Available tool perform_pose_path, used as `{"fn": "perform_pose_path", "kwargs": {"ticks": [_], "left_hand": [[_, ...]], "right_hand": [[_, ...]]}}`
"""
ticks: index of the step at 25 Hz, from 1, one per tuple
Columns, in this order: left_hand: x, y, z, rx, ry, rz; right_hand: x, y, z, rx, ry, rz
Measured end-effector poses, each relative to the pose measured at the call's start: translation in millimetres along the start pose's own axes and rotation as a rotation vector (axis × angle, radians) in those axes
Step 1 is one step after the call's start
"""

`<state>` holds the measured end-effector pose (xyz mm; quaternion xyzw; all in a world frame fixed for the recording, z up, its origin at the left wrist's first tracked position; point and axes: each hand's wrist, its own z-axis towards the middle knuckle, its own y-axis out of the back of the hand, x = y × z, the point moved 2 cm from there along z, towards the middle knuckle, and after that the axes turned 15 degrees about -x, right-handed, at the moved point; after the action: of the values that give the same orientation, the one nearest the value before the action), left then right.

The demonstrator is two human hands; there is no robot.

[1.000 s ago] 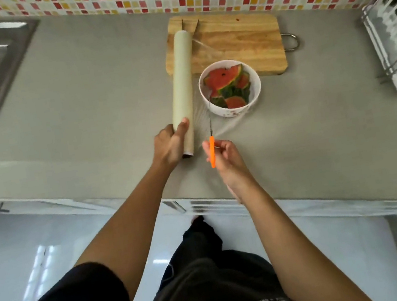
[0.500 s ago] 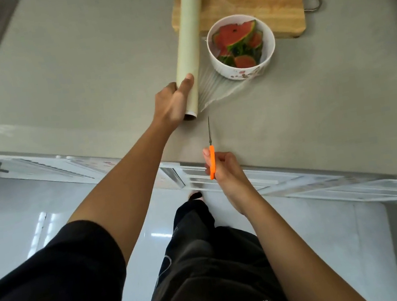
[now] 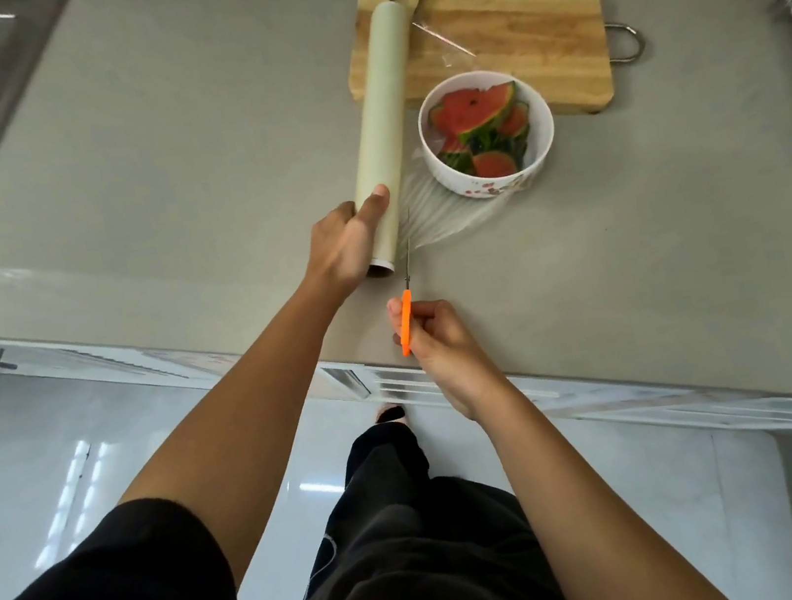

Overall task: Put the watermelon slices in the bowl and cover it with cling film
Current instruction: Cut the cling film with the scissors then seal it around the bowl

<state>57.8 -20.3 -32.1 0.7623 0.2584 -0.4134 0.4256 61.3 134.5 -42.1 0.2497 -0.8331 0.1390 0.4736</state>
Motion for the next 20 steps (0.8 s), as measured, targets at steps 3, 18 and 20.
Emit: {"fn": "perform_pose_path", "kwargs": {"ticks": [3,18,20], "left_hand": [[-0.2,0.2,0.8,0.009,0.001,0.005],[-1.1,4.3,4.2,0.037,0.016,-0.016],[-1.2,4.2,3.6,0.036,0.01,0.001]], "right_hand": [[0.6,-3.6,4.0,0.007,0.012,0.025],[-12.2,-6.4,19.0,-0.024,-0.036,0.012],[-4.3,-8.7,26.9,-0.052,-0.029,-0.024]]}}
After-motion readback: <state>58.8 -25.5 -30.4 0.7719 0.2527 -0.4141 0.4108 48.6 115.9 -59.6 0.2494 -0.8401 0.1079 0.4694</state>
